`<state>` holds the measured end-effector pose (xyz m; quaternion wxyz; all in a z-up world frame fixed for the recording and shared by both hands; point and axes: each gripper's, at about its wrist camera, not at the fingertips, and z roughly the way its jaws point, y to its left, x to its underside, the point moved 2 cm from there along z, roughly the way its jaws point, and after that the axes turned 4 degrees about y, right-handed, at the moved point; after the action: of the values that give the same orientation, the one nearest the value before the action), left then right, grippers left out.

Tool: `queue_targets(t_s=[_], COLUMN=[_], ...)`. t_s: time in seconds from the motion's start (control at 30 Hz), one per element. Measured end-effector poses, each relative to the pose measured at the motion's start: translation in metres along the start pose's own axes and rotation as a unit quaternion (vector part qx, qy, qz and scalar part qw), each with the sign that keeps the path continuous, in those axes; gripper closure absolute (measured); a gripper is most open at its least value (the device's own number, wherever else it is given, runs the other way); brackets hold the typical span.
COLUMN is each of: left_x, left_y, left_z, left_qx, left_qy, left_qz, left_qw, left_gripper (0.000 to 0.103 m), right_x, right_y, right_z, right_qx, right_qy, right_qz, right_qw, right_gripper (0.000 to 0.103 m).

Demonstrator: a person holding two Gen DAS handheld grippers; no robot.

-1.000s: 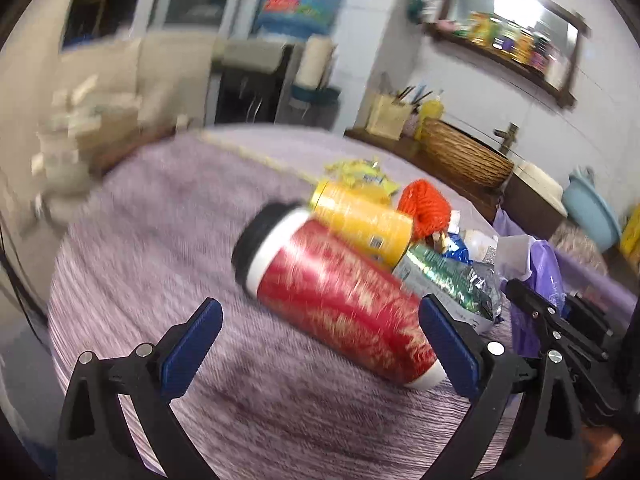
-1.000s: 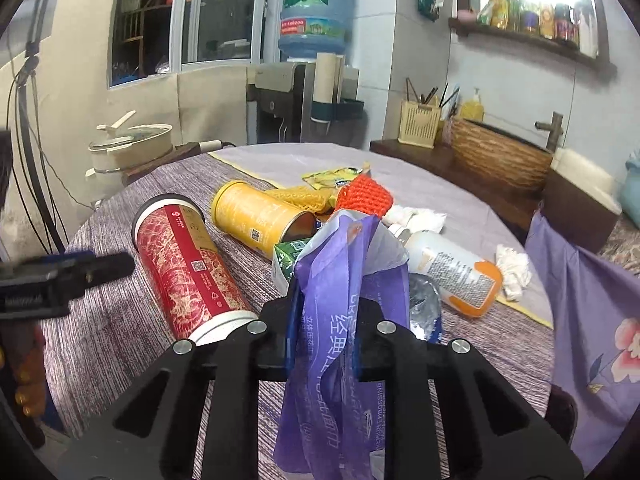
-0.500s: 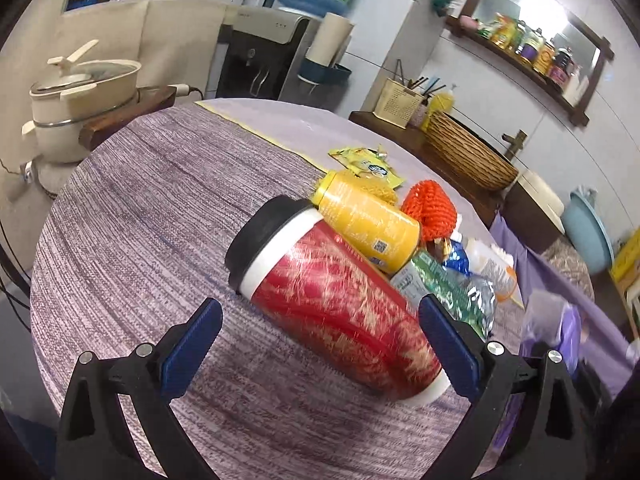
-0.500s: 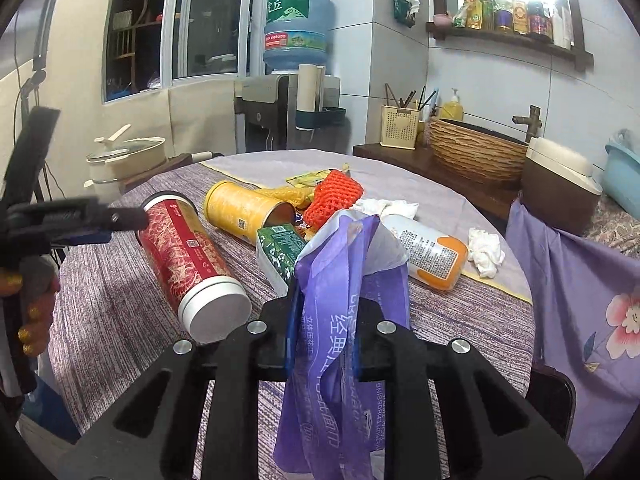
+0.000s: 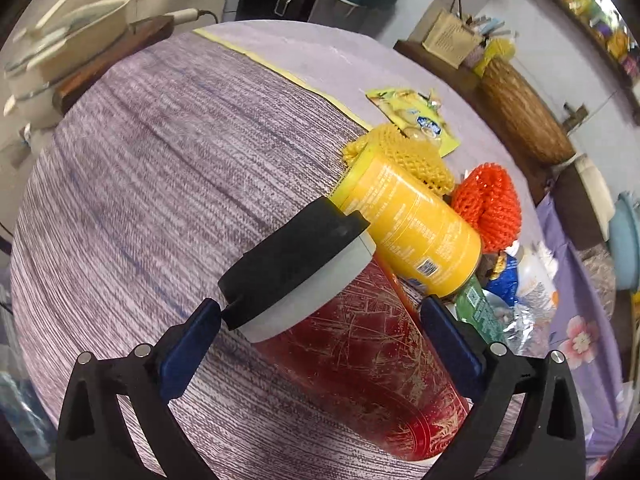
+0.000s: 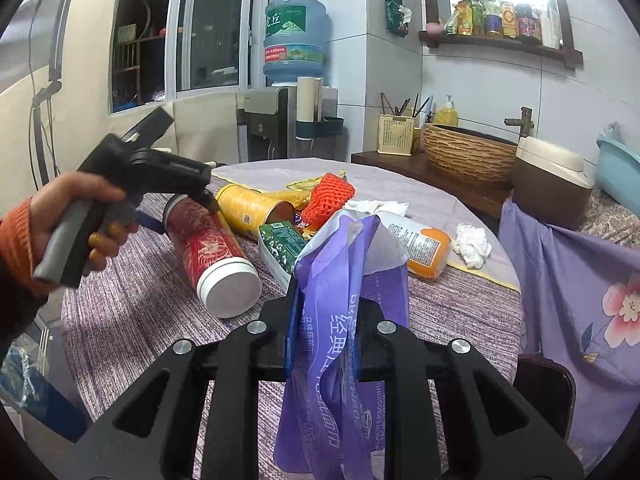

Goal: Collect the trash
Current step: 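Close the left tool around the red patterned tumbler and lift it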

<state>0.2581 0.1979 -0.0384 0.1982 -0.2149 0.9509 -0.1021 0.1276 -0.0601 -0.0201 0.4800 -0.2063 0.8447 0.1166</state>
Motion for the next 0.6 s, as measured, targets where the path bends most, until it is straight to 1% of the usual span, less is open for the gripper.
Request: queue_targets(t_s=[0.07, 0.13, 0.2, 0.27, 0.37, 0.47, 0.6], left_x=[-0.009, -0.017, -0.023, -0.027, -0.028, -0.028, -0.026], left_y=[-0.008, -0.011, -0.015, -0.021, -0.023, -0.025, -0.016], left_z=[0.006, 0.013, 0.020, 0.027, 0.034, 0.032, 0.027], left_qx=[-0.014, -0.025, -0.041, -0.057, -0.067, -0.063, -0.036], left_qy=[0.017, 0.033, 0.045, 0.052, 0.053, 0.045, 0.041], left_qz=[0.018, 0.008, 0.010, 0.024, 0.030, 0.034, 0.015], left_qw=[0.9996, 0.9991, 0.9981, 0.9967, 0.9958, 0.9964, 0.9984], left_gripper=[0.004, 0.004, 0.004, 0.004, 0.005, 0.005, 0.007], right_x=[0.002, 0.004, 0.006, 0.008, 0.010, 0.012, 0.011], right_y=[-0.003, -0.005, -0.009, -0.011, -0.013, -0.018, -0.024], right_z=[-0.001, -0.003, -0.006, -0.008, -0.010, -0.012, -0.015], right_qx=[-0.002, -0.003, -0.006, -0.006, -0.004, -0.001, 0.003], right_qy=[0.001, 0.001, 0.000, -0.001, 0.000, -0.001, -0.008], right_qz=[0.008, 0.015, 0.020, 0.023, 0.027, 0.028, 0.035], right_qw=[1.000, 1.000, 1.000, 1.000, 1.000, 1.000, 0.999], right_gripper=[0.083, 0.083, 0.083, 0.083, 0.083, 0.083, 0.083])
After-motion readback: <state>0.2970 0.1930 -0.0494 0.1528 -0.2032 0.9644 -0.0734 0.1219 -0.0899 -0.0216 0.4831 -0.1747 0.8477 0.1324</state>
